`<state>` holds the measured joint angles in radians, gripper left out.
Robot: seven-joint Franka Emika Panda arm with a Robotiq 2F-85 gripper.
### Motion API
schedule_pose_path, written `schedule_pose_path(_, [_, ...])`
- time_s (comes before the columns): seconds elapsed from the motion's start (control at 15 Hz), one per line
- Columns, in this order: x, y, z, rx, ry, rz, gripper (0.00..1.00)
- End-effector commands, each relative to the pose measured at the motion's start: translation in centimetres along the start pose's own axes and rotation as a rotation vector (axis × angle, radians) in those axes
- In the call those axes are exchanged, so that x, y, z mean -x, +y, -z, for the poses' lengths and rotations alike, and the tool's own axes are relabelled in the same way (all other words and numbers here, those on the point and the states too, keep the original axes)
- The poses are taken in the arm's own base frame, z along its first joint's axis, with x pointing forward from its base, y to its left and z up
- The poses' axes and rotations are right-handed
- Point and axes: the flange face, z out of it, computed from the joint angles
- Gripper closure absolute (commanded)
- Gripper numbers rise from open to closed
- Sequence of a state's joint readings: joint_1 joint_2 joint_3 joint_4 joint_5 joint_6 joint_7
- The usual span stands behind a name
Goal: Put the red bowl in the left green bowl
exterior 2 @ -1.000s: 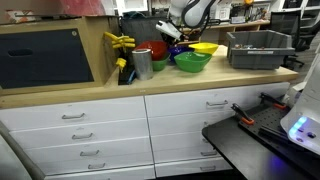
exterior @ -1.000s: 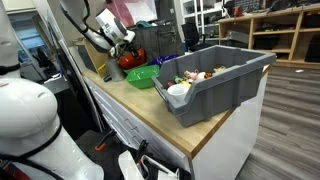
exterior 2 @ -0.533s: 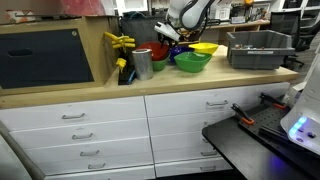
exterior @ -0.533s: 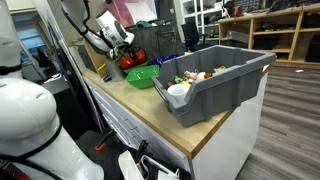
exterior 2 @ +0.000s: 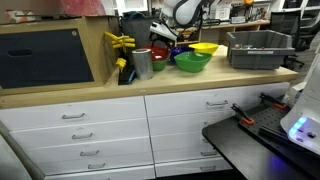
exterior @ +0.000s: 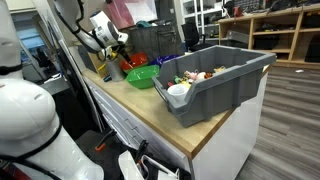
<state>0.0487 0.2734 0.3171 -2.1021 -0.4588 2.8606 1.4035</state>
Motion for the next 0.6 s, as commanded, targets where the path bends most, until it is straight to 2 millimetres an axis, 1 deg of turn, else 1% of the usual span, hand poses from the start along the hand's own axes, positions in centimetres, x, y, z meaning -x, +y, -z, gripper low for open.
schedule_pose_path(0.0, [1.0, -0.5, 0.6, 0.054, -0.041, 0.038, 0.0])
schedule_pose_path(0.2, [1.9, 0.0, -0.3, 0.089, -0.06, 0.051, 0.0])
schedule_pose_path(0.33, [2.0, 0.5, -0.8, 0.105, -0.06, 0.052, 0.0])
schedule_pose_path(0.53, [2.0, 0.6, -1.1, 0.124, -0.059, 0.054, 0.0])
